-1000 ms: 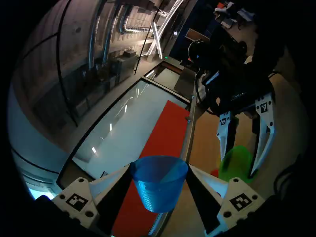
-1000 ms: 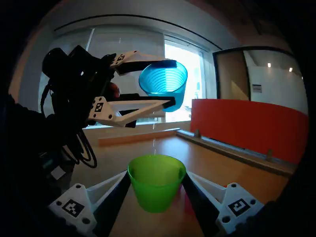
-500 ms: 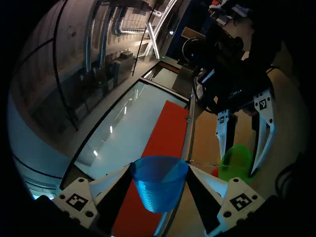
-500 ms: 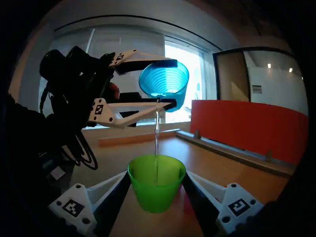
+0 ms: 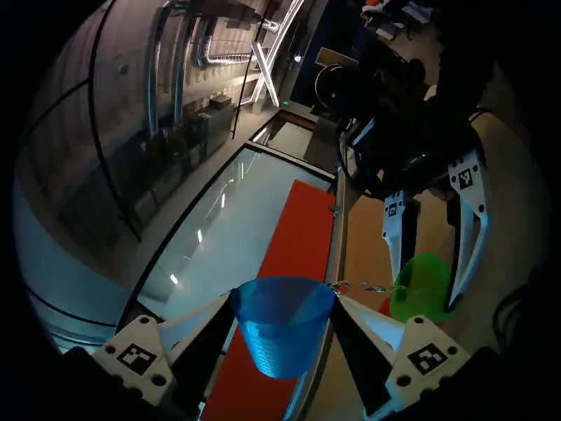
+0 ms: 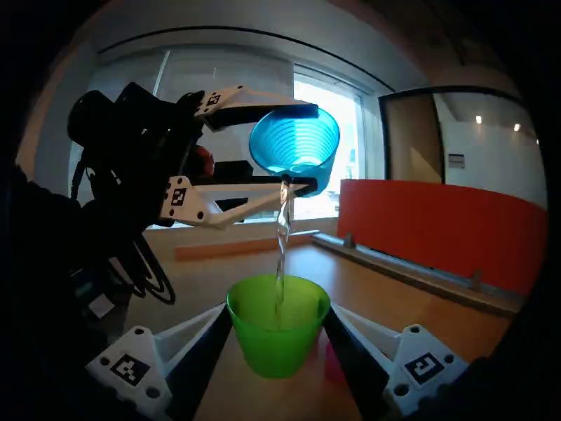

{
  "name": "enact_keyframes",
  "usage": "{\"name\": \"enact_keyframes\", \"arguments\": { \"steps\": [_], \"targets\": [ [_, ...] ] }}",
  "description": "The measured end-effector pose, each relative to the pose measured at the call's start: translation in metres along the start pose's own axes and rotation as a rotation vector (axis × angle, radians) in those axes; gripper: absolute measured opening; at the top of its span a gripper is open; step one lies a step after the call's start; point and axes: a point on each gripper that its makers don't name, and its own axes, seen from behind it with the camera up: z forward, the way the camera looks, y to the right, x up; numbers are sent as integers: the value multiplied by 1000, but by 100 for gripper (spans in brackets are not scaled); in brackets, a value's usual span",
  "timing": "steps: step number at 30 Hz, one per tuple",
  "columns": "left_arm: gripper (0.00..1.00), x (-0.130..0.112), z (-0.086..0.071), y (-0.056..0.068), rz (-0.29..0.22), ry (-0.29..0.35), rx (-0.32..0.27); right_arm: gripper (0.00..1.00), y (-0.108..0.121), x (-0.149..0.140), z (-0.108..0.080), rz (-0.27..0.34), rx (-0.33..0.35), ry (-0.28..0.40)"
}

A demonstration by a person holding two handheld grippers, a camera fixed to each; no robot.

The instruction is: Pour water

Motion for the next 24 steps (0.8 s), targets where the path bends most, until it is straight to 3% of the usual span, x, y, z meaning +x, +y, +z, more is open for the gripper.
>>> {"name": "enact_keyframes", "arguments": {
  "steps": [24],
  "targets": [
    [89, 6, 0, -3, 82, -2, 4, 90, 1, 1, -1, -12, -4, 0]
  ]
}}
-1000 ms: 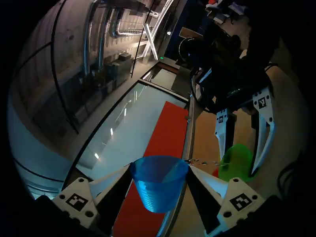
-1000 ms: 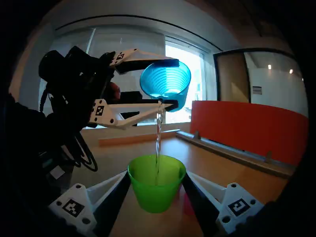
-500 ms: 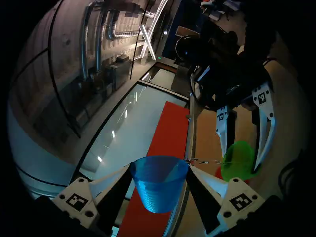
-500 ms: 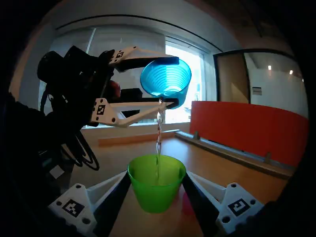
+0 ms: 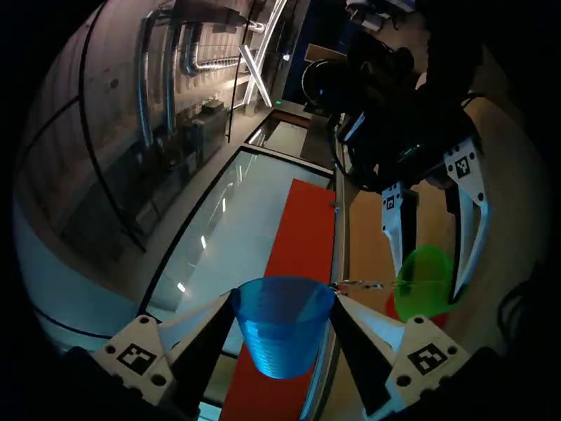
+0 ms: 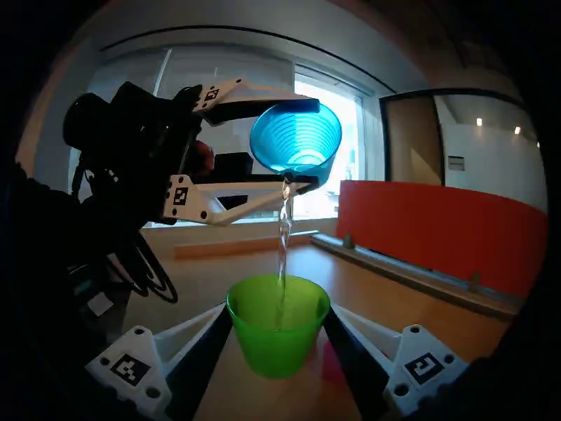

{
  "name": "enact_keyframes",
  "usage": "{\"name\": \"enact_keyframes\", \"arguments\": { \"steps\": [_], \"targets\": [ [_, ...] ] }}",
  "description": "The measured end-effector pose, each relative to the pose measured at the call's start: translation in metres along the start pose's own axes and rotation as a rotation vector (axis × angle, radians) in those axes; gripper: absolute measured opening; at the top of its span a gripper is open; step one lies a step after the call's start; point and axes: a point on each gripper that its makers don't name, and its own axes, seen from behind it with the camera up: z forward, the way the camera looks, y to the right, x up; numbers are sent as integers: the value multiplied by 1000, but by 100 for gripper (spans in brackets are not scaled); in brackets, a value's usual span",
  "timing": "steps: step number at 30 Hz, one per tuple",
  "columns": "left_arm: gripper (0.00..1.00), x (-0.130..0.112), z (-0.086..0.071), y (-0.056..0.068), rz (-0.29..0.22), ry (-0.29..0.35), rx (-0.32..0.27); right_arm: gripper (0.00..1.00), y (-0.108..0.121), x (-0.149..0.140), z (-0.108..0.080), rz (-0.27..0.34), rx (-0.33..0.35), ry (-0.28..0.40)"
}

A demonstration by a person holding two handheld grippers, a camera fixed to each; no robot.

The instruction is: Pour water

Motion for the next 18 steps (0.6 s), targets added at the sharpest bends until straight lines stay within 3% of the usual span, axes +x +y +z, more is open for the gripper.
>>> {"name": "enact_keyframes", "arguments": {
  "steps": [18],
  "targets": [
    [89, 4, -2, 2, 47, 4, -2, 90, 0, 3, -2, -9, -3, 2]
  ]
}}
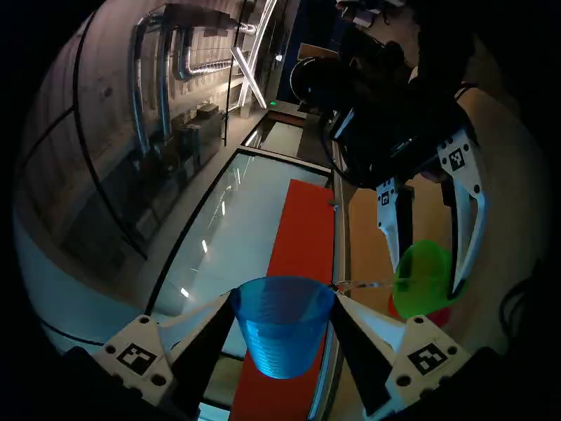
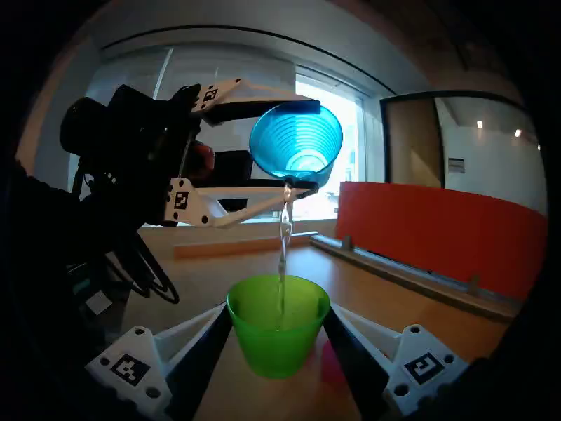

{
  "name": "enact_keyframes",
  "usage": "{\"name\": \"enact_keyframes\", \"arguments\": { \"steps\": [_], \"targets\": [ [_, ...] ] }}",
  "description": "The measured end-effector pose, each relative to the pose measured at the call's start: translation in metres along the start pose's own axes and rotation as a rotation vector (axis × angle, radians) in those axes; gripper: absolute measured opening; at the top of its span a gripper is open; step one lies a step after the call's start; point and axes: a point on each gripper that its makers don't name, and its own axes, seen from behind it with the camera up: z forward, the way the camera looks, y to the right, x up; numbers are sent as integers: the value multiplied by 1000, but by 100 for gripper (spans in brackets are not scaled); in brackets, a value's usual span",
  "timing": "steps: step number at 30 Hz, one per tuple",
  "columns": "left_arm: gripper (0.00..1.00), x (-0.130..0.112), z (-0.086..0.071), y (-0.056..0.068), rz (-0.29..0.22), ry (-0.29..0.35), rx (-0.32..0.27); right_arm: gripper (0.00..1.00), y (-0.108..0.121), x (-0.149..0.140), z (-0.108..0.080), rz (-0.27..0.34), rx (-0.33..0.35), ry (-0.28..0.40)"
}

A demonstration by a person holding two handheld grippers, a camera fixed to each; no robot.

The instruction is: Pour water

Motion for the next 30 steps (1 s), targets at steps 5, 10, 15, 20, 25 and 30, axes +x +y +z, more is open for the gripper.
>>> {"name": "enact_keyframes", "arguments": {
  "steps": [5, 10, 15, 20, 25, 30],
  "targets": [
    [89, 2, -1, -3, 21, 0, 3, 90, 0, 0, 1, -1, -1, 1],
    [89, 3, 0, -2, 36, 2, 4, 90, 0, 1, 0, -1, 0, 3],
    [89, 3, 0, -3, 56, 1, 7, 90, 1, 1, 0, -4, -3, 4],
    [89, 4, 0, -5, 71, 2, 11, 90, 1, 3, 0, -4, -4, 7],
    [89, 3, 1, -6, 100, -1, 13, 90, 2, 3, 0, -5, -5, 7],
    [89, 2, 2, -6, 120, -4, 17, 90, 2, 3, 1, -5, -5, 7]
  ]
}}
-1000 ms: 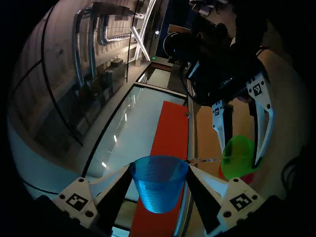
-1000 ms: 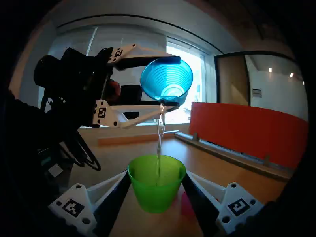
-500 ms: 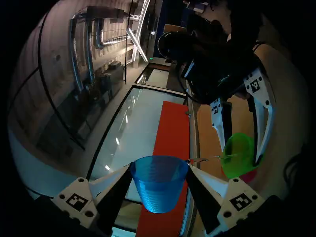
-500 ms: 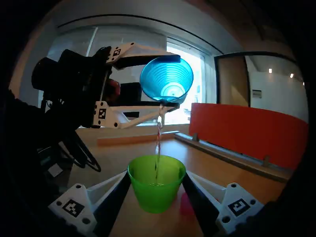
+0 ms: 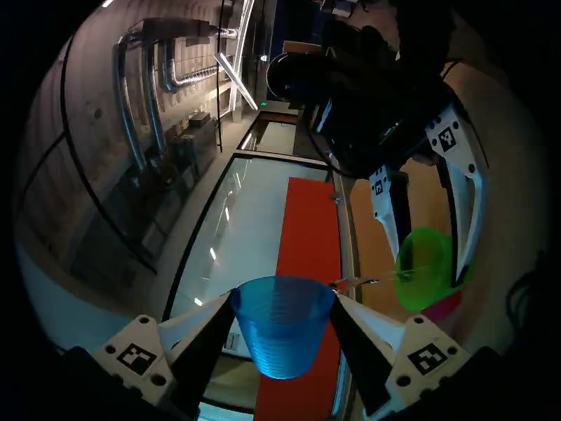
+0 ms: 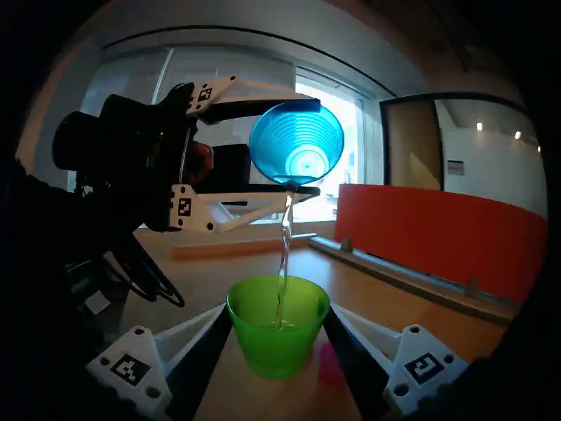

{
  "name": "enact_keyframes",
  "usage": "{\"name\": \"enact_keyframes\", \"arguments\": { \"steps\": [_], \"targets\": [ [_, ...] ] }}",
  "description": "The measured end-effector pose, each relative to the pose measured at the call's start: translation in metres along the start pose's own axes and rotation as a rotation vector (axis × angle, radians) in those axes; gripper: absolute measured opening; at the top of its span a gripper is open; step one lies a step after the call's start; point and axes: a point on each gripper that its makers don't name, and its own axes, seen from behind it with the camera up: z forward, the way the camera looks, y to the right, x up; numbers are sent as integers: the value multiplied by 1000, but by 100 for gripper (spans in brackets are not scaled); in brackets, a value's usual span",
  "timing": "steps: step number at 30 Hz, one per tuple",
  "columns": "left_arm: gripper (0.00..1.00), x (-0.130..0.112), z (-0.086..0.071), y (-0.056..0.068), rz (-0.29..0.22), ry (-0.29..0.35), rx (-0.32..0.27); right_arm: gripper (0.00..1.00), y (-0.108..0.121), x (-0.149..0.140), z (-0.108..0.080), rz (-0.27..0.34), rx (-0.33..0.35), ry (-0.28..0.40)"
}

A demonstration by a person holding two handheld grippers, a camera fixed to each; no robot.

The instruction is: Pour water

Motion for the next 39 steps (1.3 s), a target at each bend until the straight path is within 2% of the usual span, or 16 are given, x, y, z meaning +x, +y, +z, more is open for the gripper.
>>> {"name": "enact_keyframes", "arguments": {
  "steps": [18, 39],
  "targets": [
    [89, 1, 4, -8, 84, 1, 15, 90, 0, 1, 1, -3, 0, 2],
    [89, 9, -2, -6, 196, 7, 31, 90, 2, 3, 0, -8, -5, 4]
  ]
}}
